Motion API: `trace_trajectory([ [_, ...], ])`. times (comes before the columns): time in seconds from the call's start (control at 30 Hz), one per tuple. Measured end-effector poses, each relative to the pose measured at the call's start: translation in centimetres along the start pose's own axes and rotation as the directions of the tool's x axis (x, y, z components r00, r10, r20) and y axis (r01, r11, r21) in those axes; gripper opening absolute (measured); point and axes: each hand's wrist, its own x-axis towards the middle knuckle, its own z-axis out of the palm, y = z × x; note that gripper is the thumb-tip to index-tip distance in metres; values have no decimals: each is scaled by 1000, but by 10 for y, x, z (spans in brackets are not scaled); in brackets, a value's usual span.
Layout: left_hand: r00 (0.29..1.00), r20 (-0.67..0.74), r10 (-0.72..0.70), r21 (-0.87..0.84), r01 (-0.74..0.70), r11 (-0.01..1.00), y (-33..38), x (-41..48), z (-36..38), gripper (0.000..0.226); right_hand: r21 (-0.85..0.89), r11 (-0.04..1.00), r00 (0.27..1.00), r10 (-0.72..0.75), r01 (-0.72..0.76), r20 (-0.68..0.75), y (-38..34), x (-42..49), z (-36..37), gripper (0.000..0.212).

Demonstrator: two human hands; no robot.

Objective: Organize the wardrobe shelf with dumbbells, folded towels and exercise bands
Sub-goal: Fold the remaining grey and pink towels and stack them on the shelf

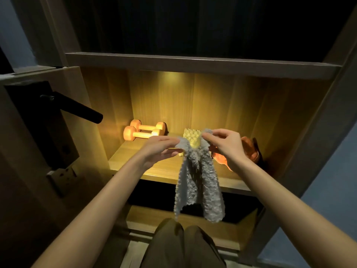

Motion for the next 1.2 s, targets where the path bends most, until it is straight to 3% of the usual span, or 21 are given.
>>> trace_trajectory([
  [0.1, 996, 89, 14, -30, -11, 999, 1, -5, 15, 12, -117, 990, 996, -84, 84, 6, 2, -6, 8, 17],
  [0.27, 996, 83, -16, -16, 17, 1000, -1, -5, 25, 10, -346, 898, 958, -288, 272, 4, 4, -12, 10, 10],
  [0.5, 993, 55, -103, -167, 110, 980, -6, -5, 30, 16, -392, 824, 910, -396, 410, 119, 15, -23, 9, 11],
  [0.7, 996, -22, -88, 25, 89, 996, -10, -6, 32, 23, -362, 857, 929, -354, 368, 106, 22, -26, 6, 13],
  [0.93, 993, -4, -115, 139, 114, 984, -8, -7, 33, 13, -500, 753, 904, -371, 428, 214, 28, -31, 5, 27],
  [1.1, 988, 149, -45, 174, 19, 985, -5, -9, 32, 19, -518, 735, 893, -423, 438, 153, 20, -28, -7, 17],
  [1.2, 977, 69, 202, 248, -213, 945, -7, -9, 26, 24, -478, 789, 914, -396, 387, 85, 9, -22, -17, 18],
])
